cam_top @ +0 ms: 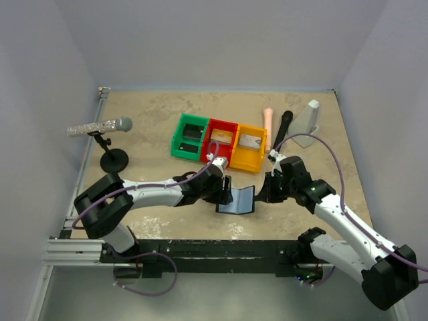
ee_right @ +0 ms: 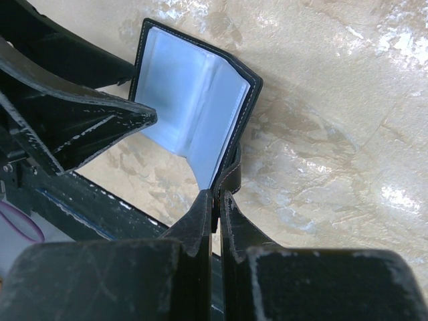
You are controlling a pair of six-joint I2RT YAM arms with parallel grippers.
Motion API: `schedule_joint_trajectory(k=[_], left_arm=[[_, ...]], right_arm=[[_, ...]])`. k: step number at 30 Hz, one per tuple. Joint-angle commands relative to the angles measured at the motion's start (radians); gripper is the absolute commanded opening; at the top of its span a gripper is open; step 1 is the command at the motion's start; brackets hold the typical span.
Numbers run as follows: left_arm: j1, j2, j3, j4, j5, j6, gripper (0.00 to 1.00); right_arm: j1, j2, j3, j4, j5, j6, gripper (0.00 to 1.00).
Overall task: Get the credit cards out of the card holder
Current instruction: Remove the credit card from the card holder.
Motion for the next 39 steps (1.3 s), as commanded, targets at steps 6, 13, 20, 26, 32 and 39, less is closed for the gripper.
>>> schedule_joint_trajectory(k=[6,13,20,26,32,39], left_arm=[[0.002,0.053,0.037,0.023,0.03,0.002,0.64],[0.002,0.057,0.021,0.067,0.097,0.002,0.61],[0.002,0.04,-0.002,0.167,0.177,0.011,0.57],[0.002,0.055,0.001,0.188,0.215,0.016,0.56],[0.002,0.052,0.006,0.214,0.24,0.018,0.56],[0.0,0.038,0.04,0.212,0.257,0.039,0.56]], right_arm=[[0.005,0.003,-0.008,0.023,0.002,0.004,0.0],[0.005,0.011,-0.01,0.031,-0.002,0.006,0.0],[0.004,0.017,-0.012,0.035,-0.007,0.009,0.0],[0.004,0.014,-0.015,0.037,-0.008,0.012,0.0],[0.004,0.017,-0.018,0.041,-0.016,0.017,0.0],[0.004,0.017,-0.027,0.046,-0.018,0.023,0.0]])
